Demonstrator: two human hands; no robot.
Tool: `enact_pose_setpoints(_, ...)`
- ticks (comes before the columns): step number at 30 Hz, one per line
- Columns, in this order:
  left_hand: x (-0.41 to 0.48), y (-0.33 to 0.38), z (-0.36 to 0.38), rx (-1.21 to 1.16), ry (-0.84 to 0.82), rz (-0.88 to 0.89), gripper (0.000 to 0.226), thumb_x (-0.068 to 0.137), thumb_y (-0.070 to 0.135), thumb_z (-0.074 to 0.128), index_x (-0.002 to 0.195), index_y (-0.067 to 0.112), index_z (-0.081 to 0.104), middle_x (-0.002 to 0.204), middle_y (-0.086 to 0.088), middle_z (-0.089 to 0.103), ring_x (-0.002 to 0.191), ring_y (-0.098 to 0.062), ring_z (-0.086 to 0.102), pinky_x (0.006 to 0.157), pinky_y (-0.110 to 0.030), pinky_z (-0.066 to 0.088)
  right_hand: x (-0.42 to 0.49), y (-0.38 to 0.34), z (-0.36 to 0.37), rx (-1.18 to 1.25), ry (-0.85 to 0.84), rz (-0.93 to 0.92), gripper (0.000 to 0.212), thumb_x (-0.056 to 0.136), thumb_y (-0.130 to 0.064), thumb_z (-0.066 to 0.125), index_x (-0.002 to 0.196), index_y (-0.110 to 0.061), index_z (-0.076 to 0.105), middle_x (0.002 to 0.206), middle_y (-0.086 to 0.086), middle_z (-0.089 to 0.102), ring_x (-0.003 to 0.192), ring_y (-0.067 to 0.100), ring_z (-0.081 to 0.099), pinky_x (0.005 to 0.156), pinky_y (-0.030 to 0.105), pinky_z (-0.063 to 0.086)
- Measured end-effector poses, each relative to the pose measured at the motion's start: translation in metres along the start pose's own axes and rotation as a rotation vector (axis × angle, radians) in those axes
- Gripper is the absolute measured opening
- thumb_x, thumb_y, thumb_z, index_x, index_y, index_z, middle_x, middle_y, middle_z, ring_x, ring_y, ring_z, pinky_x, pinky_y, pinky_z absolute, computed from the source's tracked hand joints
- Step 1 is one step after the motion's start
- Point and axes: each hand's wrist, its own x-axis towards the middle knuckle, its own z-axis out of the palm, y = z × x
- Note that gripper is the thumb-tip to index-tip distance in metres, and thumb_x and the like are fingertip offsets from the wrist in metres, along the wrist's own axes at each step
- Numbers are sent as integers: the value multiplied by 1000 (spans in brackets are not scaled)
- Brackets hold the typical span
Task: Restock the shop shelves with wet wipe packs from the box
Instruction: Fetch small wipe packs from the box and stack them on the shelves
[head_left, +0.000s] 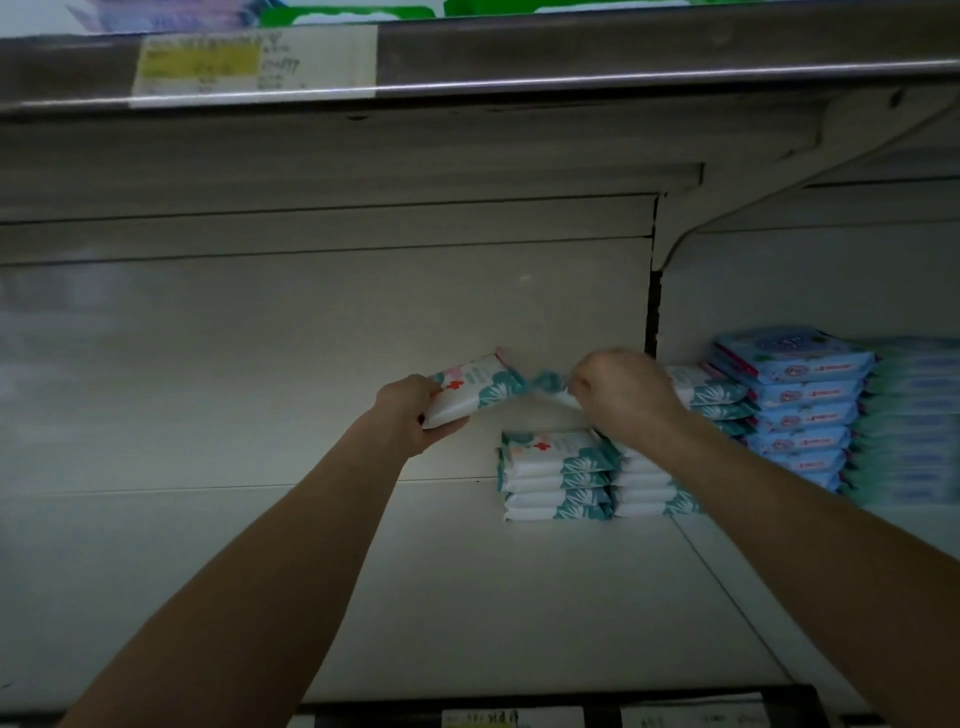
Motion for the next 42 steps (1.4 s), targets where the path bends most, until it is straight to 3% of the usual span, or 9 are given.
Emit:
enact_pose_setpoints(6,-5,-8,12,114,-9,-40,5,99,6,50,96,3,52,100,-18,57,76,-30,60,70,-47,51,14,14,-33,821,282,372,34,88,-10,57,56,-1,52,60,10,53,62,25,58,57,27,41)
enact_pose_setpoints(9,-15,-17,27,44,-117,-69,11,100,4,43,104,1,52,96,-17,58,80,-31,59,74,-47,50,14,-2,-20,1300,157,601,13,85,-5,64,74,1,66,77,15,67,80,29,69,79,41,57)
enact_pose_setpoints(13,-23,-21,39,-108,-191,-95,27,104,20,37,100,0,55,91,-17,60,80,-31,60,82,-47,48,2,-17,4,1593,59,767,9,87,2,62,79,-1,60,88,16,66,82,26,68,74,34,57)
enact_pose_setpoints(19,-18,-30,38,20,-184,-57,30,94,16,56,121,2,57,111,-20,61,80,-26,62,60,-35,58,-17,-14,-1,1070,-138,588,19,88,-19,62,72,-8,62,70,7,65,61,20,62,61,31,53)
enact_pose_setpoints(23,-15,-31,35,96,-126,-65,19,94,13,58,110,5,54,105,-20,59,78,-28,61,45,-33,55,-19,-3,-17,383,41,220,23,83,-28,66,104,-18,62,106,3,56,99,21,53,80,32,46)
enact_pose_setpoints(28,-15,-39,50,231,-165,-94,11,97,9,54,91,0,55,91,-20,56,77,-28,59,75,-41,54,-21,-10,9,166,-190,-103,45,84,-17,66,127,-18,54,131,6,45,120,25,41,98,37,40)
enact_pose_setpoints(32,-15,-36,56,655,-77,24,18,94,11,55,78,5,53,72,-11,52,58,-18,48,47,-22,44,-25,-8,32,74,-183,-133,41,86,-9,59,126,-14,54,127,10,47,118,27,42,94,38,43)
enact_pose_setpoints(38,-14,-22,45,894,-129,65,15,94,9,54,82,0,55,77,-14,57,63,-21,56,63,-32,54,-21,-1,38,-70,-114,-156,40,93,-18,53,133,-19,53,124,7,52,120,25,40,86,35,47)
enact_pose_setpoints(42,-17,-20,38,926,-299,111,43,92,4,58,134,4,48,102,-14,61,73,-21,62,64,-28,56,-21,4,39,-53,-206,-176,52,89,-19,57,139,-19,45,127,7,49,121,25,39,90,37,46)
